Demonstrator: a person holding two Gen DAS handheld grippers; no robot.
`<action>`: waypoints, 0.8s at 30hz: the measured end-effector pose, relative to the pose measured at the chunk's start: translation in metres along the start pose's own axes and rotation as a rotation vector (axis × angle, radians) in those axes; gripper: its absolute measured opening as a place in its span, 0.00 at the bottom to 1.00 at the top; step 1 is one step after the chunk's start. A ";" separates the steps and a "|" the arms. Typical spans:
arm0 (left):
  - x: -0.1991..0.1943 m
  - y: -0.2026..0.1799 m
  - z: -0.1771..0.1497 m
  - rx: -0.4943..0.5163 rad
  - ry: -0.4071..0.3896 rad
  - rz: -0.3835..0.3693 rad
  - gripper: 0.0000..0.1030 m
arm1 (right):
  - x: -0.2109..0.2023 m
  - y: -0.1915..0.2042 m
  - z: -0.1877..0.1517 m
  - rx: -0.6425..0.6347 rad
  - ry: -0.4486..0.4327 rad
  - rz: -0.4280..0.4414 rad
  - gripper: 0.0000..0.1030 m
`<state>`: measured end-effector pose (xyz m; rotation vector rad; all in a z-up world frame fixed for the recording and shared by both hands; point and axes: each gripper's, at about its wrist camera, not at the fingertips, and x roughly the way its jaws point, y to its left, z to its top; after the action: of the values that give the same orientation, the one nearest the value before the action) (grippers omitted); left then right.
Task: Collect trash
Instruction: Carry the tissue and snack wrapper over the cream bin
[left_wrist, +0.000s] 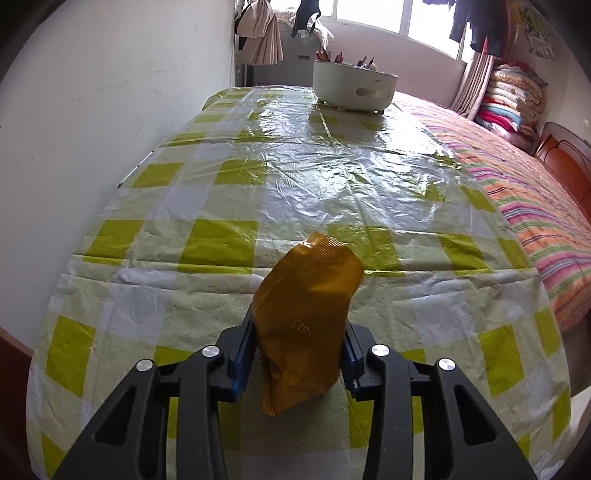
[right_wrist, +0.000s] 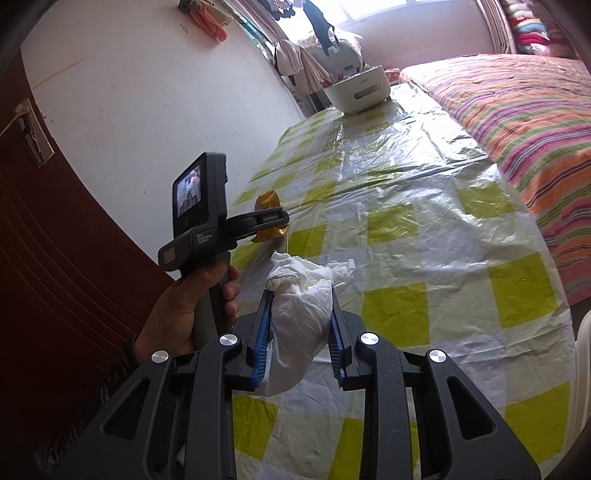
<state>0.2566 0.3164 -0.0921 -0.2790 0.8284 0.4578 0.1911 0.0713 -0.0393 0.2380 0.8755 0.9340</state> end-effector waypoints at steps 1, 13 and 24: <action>-0.003 -0.001 -0.001 0.001 -0.009 0.001 0.34 | -0.002 0.000 0.001 0.001 -0.005 -0.002 0.25; -0.081 -0.044 -0.013 0.150 -0.193 -0.008 0.32 | -0.035 -0.021 0.006 0.022 -0.089 -0.051 0.25; -0.116 -0.084 -0.041 0.224 -0.212 -0.102 0.32 | -0.072 -0.053 0.000 0.064 -0.158 -0.121 0.25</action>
<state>0.2031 0.1937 -0.0254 -0.0632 0.6482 0.2898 0.2023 -0.0160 -0.0274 0.3061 0.7657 0.7644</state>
